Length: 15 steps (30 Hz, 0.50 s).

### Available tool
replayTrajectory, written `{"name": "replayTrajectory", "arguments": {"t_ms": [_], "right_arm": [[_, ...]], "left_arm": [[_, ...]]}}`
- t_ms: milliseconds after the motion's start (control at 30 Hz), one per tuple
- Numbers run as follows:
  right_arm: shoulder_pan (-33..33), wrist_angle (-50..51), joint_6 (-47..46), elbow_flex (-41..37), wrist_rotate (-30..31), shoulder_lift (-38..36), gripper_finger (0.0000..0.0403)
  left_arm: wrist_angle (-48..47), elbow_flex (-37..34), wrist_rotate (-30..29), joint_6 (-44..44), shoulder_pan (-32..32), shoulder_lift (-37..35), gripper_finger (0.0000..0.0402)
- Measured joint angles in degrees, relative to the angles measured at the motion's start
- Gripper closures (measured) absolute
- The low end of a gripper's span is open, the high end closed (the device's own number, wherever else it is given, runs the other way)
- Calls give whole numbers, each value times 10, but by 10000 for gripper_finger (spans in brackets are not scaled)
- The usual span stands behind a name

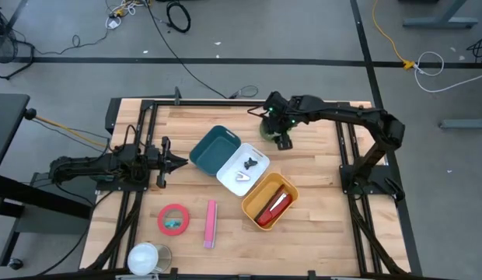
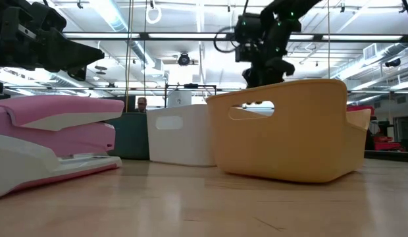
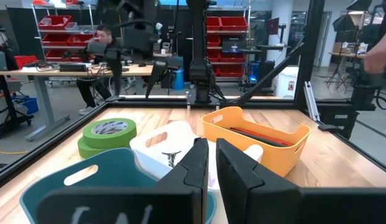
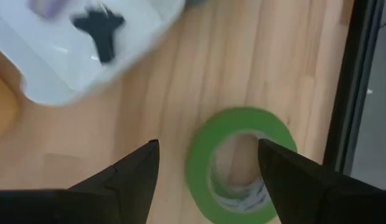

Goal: Pick and place Stapler, Stapler remover, tape
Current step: Put the green tape into the blue bin

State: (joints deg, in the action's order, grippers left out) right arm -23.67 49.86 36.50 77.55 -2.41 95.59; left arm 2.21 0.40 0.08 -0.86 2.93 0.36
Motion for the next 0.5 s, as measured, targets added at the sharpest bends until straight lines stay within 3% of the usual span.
{"name": "replayTrajectory", "arguments": {"t_ms": [500], "right_arm": [[-49,-90,33,-118,0,0,130]], "left_arm": [[0,0,0,0,0,0,365]]}}
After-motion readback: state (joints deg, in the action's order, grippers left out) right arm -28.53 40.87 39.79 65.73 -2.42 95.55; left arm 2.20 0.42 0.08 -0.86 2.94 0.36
